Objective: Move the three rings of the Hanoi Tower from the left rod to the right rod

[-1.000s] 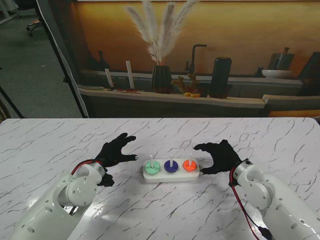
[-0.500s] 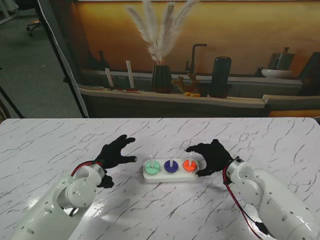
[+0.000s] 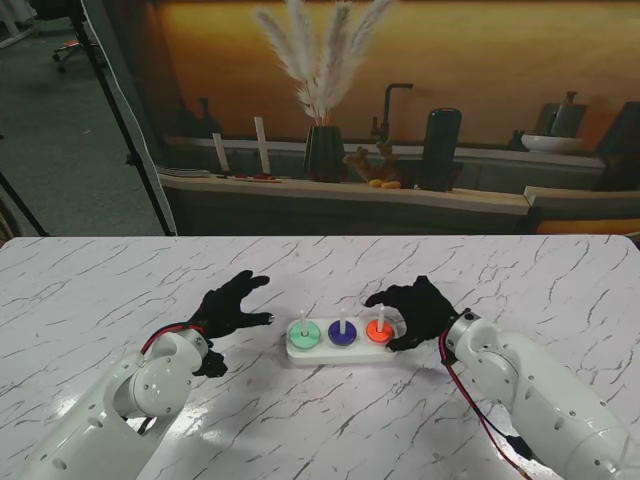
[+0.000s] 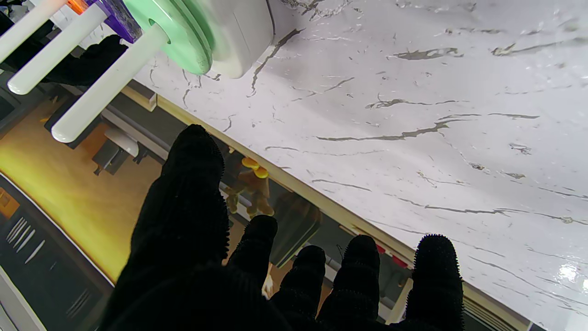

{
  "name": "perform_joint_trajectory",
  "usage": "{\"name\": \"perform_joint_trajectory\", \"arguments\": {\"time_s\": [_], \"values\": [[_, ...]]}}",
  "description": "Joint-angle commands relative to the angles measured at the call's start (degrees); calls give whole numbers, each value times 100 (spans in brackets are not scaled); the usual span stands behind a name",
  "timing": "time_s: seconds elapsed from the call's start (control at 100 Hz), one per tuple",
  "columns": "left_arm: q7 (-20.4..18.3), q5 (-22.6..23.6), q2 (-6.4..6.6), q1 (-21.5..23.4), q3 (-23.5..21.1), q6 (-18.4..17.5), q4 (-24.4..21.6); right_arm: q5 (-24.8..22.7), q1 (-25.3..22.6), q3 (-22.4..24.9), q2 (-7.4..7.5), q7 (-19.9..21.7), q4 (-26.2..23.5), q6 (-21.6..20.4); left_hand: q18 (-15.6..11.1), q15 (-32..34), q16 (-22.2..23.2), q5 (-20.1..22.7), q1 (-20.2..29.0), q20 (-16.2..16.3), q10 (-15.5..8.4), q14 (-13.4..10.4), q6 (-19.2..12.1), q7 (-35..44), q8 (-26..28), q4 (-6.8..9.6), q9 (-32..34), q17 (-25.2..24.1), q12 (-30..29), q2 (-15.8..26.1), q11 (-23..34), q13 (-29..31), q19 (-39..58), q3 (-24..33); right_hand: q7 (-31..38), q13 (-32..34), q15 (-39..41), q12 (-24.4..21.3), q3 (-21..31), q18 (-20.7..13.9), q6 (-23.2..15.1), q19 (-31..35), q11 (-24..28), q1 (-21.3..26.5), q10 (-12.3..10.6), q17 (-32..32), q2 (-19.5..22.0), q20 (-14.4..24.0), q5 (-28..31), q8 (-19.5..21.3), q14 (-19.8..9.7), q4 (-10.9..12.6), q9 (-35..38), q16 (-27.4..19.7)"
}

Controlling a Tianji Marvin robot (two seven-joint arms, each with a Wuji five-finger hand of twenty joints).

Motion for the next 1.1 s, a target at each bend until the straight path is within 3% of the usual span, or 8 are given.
{"name": "perform_joint_trajectory", "arguments": {"time_s": [0.0, 0.23, 0.64, 0.77, 1.09], "values": [[-59, -29, -35, 34, 8, -89, 14, -6, -3, -40, -46, 2, 2, -39, 16, -7, 78, -101, -24, -51, -101, -94, -150, 23, -85, -141, 110, -78, 90, 175, 23, 56, 20, -147, 71, -18, 143, 81, -33, 298, -194, 136, 76, 103, -88, -16, 55, 79, 136, 124, -142, -54, 29, 94], [-52, -56, -39, 59, -13, -75, 6, 14, 31, -143, -38, 60, 27, -69, 12, -14, 78, -89, -17, -55, -113, -98, -154, 29, -80, -148, 115, -85, 100, 202, 24, 43, 12, -151, 178, 4, 160, 90, -72, 291, -485, 131, 93, 497, -116, -32, 371, 66, 355, 190, -172, 136, 49, 88], [-64, -102, -42, 53, -18, -78, 12, 32, 34, -181, -32, 124, 17, -69, 10, -21, 76, -81, -26, -58, -112, -98, -155, 32, -75, -160, 119, -91, 104, 238, 23, 37, -3, -161, 286, 143, 309, 182, 220, 266, -611, 170, 252, 763, -197, 11, 418, 74, 520, 248, -219, 260, 257, 150], [-76, -123, -42, 49, -10, -71, 12, -3, 21, -195, -33, 60, 31, -55, 7, -26, 73, -80, -38, -60, -113, -99, -159, 33, -74, -165, 126, -98, 105, 249, 24, 32, -11, -166, 372, 602, -82, -127, 398, 334, -451, 195, -96, 839, -330, 95, 307, 34, 616, 220, -76, 253, 848, -150], [-117, -161, -39, 42, -1, -56, 6, -82, 5, -228, -38, -126, 84, -48, 1, -39, 66, -81, -57, -67, -115, -103, -158, 30, -74, -174, 120, -113, 103, 271, 20, 21, -36, -171, 646, 1031, -94, -356, 815, 322, -548, 299, -202, 1236, -725, 207, 312, -3, 840, 218, -251, 296, 1673, -208]]}}
